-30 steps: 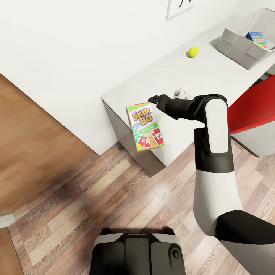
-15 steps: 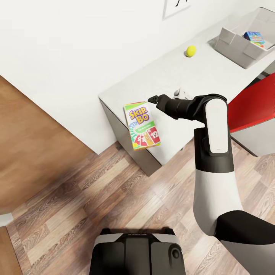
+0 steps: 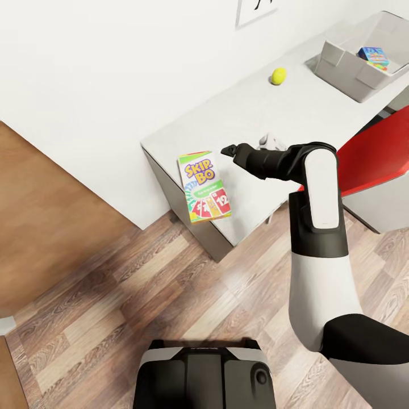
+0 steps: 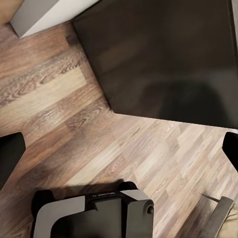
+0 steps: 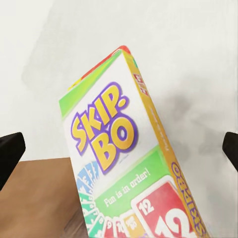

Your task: Put all the toys in the child's room - the three board games (two on the bed and one on the table), the two jigsaw puzzles on the table, and the tennis ball on the table - inside the toy box on the table in the child's room.

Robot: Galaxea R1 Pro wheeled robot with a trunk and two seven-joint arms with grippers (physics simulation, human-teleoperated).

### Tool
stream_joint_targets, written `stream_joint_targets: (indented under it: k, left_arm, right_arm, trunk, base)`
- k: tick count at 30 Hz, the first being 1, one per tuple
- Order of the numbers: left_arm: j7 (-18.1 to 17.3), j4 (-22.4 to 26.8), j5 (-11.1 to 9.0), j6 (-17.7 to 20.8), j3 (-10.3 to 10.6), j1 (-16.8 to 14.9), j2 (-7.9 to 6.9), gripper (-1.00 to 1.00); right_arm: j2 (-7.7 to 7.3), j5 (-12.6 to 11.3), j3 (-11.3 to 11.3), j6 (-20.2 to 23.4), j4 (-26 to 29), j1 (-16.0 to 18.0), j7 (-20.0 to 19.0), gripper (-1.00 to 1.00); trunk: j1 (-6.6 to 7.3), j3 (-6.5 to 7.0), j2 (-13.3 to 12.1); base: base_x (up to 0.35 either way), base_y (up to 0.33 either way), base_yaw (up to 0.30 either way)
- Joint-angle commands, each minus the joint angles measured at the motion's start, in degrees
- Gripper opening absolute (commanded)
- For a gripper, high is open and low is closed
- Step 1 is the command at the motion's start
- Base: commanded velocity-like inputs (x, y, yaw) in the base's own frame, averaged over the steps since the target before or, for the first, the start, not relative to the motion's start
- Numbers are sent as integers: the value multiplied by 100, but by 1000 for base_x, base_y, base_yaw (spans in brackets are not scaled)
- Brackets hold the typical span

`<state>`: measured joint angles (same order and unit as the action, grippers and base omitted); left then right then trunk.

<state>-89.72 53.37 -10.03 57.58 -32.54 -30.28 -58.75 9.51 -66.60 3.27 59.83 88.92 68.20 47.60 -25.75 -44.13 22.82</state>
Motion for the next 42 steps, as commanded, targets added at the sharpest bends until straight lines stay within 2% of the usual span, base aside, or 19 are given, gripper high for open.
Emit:
stream_joint_targets:
  k: [1, 14, 35, 42]
  left_arm:
    - [-28, -2, 7, 61, 2, -4, 1, 100]
    - [-28, -2, 0, 61, 2, -4, 20, 100]
    - [-28, -2, 10, 55, 6, -4, 94, 100]
    - [-28, -2, 31, 30, 13, -4, 271, 100]
  right_arm:
    - [-10, -53, 1, 17, -2, 1, 59, 100]
    - [-60, -46, -3, 17, -107, -17, 49, 100]
    - [-55, -48, -1, 17, -112, -21, 61, 100]
    - [-77, -59, -7, 17, -292, -25, 67, 100]
  trunk:
    - [-3, -7, 9]
    - [-3, -7, 9]
    - [-3, -7, 9]
    - [-3, -7, 9]
  base:
    - [0, -6, 0]
    - [-12, -11, 0]
    - [-180, -154, 0]
    - [-101, -180, 0]
